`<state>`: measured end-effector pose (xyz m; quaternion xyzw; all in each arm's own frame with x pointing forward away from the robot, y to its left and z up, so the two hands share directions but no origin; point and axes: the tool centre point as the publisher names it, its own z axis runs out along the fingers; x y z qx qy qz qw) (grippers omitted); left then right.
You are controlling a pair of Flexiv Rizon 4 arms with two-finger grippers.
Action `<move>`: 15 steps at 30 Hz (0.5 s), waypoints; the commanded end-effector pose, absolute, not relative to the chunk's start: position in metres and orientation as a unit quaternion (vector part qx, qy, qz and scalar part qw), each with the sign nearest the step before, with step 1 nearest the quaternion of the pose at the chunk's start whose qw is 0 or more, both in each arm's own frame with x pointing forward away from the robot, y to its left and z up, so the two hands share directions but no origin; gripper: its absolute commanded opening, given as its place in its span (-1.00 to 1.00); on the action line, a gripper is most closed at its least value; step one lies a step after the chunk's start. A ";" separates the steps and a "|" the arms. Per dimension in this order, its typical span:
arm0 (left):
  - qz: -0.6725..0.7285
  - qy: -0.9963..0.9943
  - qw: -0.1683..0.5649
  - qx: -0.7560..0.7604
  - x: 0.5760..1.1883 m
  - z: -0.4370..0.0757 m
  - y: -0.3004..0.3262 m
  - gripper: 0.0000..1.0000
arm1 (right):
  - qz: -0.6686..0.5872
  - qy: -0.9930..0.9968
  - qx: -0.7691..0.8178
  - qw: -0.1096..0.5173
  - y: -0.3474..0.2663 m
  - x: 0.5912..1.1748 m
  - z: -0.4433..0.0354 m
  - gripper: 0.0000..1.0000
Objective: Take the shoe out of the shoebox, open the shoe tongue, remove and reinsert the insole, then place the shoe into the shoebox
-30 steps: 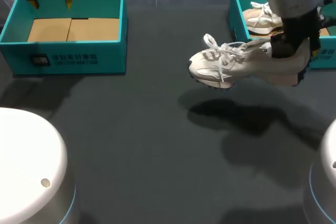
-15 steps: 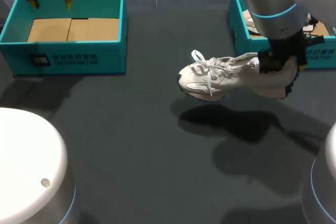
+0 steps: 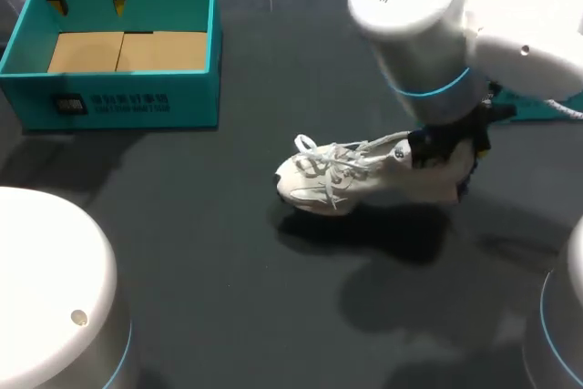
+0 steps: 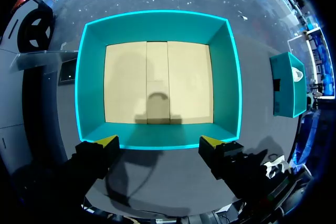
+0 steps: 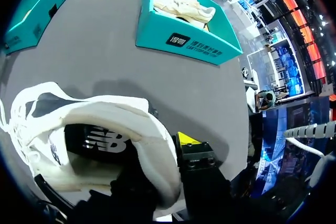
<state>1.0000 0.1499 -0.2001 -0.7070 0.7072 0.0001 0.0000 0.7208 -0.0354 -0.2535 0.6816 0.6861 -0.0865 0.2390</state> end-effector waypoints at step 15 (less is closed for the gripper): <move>0.000 0.707 0.000 -0.707 1.000 -0.200 0.150 1.00 | -0.090 0.699 0.674 0.222 0.014 0.726 -0.326 -1.00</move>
